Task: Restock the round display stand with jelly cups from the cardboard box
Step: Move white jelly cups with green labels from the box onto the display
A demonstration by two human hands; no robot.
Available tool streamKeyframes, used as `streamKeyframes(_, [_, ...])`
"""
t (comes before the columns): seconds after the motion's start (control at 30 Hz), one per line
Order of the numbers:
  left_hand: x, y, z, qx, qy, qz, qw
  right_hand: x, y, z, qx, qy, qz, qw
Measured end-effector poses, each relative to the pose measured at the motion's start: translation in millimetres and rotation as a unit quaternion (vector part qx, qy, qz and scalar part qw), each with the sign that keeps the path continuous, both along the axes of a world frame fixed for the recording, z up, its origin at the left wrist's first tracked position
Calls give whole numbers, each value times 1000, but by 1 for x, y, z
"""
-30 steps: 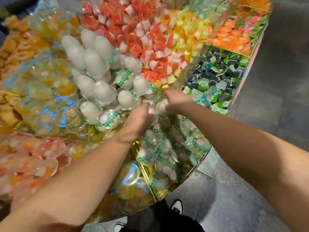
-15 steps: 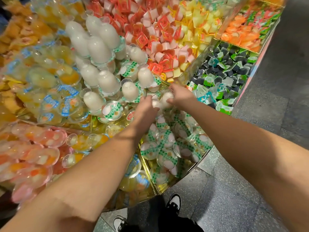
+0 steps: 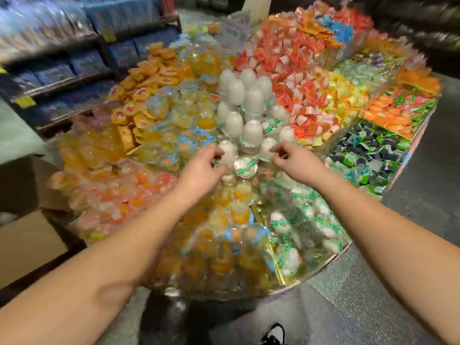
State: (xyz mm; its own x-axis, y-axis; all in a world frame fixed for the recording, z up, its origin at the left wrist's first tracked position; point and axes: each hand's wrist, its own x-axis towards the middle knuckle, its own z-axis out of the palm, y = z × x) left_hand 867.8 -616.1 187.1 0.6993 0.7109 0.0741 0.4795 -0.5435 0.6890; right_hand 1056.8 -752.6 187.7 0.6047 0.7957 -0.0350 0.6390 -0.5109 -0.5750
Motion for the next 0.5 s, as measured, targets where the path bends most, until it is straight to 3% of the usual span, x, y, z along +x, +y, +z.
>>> streamKeyframes(0.27, [-283,81,36,38,54,159,985,-248,133,29,15,-20,240,970])
streamKeyframes(0.5, [-473,121,21,-15,91,316,944,-426,233,10,12,-42,394,918])
